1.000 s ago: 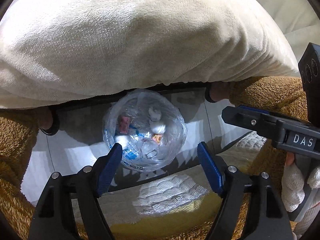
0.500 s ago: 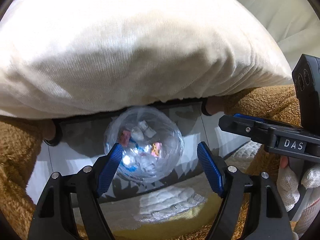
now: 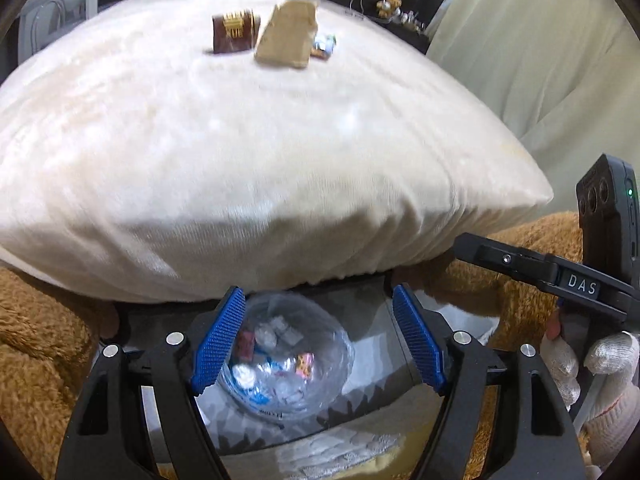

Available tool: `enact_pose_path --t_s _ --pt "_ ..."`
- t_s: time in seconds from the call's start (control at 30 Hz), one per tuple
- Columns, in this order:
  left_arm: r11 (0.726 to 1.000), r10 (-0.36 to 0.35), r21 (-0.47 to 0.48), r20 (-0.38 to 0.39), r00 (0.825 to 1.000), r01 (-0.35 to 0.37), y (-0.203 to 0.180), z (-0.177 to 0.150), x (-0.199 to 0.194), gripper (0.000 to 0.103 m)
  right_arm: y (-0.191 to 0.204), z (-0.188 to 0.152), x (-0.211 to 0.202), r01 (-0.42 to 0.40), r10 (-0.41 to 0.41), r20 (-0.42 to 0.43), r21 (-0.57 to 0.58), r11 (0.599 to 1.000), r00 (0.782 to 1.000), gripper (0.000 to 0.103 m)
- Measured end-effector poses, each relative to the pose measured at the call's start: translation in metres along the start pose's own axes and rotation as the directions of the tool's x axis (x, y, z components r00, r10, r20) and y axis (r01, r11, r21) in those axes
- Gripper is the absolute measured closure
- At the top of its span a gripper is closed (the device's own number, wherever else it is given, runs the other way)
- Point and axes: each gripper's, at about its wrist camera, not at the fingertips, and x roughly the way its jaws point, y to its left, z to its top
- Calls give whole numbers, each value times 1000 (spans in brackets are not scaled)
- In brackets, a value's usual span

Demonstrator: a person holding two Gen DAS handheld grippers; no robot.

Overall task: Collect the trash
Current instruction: 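Raise both tools and grasp the beige paper bag with the right tool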

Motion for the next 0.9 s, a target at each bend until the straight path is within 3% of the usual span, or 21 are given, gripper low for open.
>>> enact_pose_path --t_s 0.23,0.67,0.83,0.9 --pt "1000 -10 -22 123 992 13 8 16 -27 29 7 20 -22 -23 29 110 -54 998 993 42" --pt "999 -6 -43 203 979 15 38 68 -46 29 42 83 -16 37 11 190 -248 968 982 40" --pt "998 -2 -65 223 975 17 56 95 -48 27 56 115 1 55 17 212 -329 943 977 33" --pt "998 4 -66 231 973 12 61 107 -49 27 59 127 10 49 27 211 -346 937 977 26"
